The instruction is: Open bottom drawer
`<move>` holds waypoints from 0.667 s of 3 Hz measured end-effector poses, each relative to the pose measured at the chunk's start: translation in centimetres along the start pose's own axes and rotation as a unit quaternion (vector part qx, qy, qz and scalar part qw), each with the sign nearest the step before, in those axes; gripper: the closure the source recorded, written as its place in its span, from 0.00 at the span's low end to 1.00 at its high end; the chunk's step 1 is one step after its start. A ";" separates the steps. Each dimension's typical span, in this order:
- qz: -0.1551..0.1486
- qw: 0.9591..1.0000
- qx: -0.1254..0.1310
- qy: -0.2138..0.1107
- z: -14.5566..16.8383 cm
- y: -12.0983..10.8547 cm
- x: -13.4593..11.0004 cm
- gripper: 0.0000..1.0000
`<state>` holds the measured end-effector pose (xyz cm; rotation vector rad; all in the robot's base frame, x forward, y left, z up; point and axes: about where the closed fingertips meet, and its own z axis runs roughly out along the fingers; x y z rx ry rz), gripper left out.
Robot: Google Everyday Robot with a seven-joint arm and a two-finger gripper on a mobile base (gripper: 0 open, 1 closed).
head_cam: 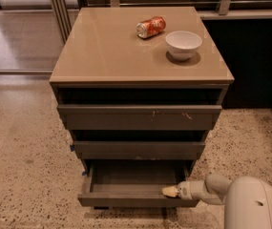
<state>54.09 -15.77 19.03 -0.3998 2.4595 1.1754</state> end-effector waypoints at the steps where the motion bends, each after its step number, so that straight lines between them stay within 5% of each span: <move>1: 0.000 1.000 0.000 0.000 -0.2 0.2 -0.2 1.00; 2: 0.008 0.999 -0.035 0.028 1.1 0.8 1.9 1.00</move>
Offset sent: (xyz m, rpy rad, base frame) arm -0.0854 0.0452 -0.0524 0.2087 0.2616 0.2990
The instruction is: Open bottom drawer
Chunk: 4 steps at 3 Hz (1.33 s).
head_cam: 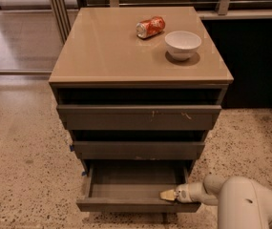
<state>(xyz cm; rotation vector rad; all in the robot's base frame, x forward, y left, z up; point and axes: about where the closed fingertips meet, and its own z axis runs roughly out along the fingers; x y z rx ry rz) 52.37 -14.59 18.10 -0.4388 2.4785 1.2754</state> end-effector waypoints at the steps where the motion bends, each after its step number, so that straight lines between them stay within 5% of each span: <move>1: 0.003 1.000 -0.012 0.009 0.2 0.4 0.5 1.00; 2: 0.003 0.999 -0.040 0.016 1.1 0.9 2.6 1.00; 3: 0.003 0.999 -0.040 0.016 1.0 1.0 2.6 1.00; 4: -0.023 0.998 -0.060 -0.014 -0.1 3.5 2.6 1.00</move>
Offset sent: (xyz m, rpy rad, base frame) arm -0.1146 0.0419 -0.0155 0.2985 0.1378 0.2250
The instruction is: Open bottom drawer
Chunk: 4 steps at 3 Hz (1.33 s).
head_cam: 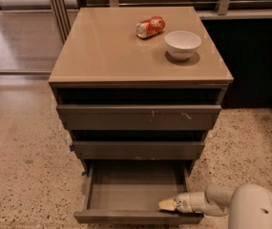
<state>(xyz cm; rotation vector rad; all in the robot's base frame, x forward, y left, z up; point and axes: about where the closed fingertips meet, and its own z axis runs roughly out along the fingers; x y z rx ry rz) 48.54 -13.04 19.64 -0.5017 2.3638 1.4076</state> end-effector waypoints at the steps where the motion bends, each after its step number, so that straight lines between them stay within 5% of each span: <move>1: -0.068 0.996 0.006 -0.065 -2.8 4.5 -2.2 1.00; 4: -0.077 0.994 0.006 -0.080 -3.2 5.6 -2.0 0.36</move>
Offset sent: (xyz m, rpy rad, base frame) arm -0.0048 -0.0010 0.0461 0.0358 -0.1442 -0.0291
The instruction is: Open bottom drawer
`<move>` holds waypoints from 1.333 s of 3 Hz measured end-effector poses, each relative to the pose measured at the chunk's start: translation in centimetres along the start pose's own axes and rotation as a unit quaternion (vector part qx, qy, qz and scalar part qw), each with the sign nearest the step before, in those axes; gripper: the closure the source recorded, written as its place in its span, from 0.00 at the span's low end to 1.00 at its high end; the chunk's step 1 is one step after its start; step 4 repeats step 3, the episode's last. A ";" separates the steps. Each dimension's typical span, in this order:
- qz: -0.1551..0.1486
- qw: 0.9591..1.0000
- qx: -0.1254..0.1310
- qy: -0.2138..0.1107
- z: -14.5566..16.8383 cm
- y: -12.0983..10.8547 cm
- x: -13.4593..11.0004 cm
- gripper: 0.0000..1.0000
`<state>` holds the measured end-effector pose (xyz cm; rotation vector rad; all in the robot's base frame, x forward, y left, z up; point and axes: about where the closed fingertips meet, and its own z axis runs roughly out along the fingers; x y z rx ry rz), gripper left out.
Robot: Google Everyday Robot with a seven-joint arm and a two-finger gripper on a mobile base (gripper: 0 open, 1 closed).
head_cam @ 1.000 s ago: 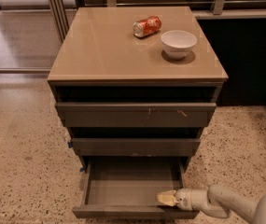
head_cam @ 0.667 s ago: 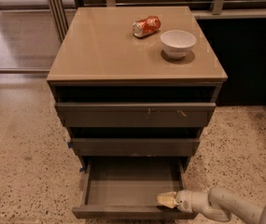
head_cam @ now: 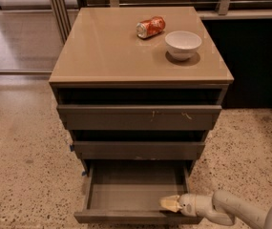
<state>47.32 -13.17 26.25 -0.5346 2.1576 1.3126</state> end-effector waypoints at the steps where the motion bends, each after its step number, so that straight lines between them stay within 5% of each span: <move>1: 0.000 1.000 0.000 0.000 0.0 0.0 0.0 0.13; 2: 0.000 1.000 0.000 0.000 0.0 0.0 0.0 0.00; 4: 0.000 1.000 0.000 0.000 0.0 0.0 0.0 0.00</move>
Offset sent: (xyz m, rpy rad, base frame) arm 0.0000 0.0000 0.0000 0.0000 0.0000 0.0000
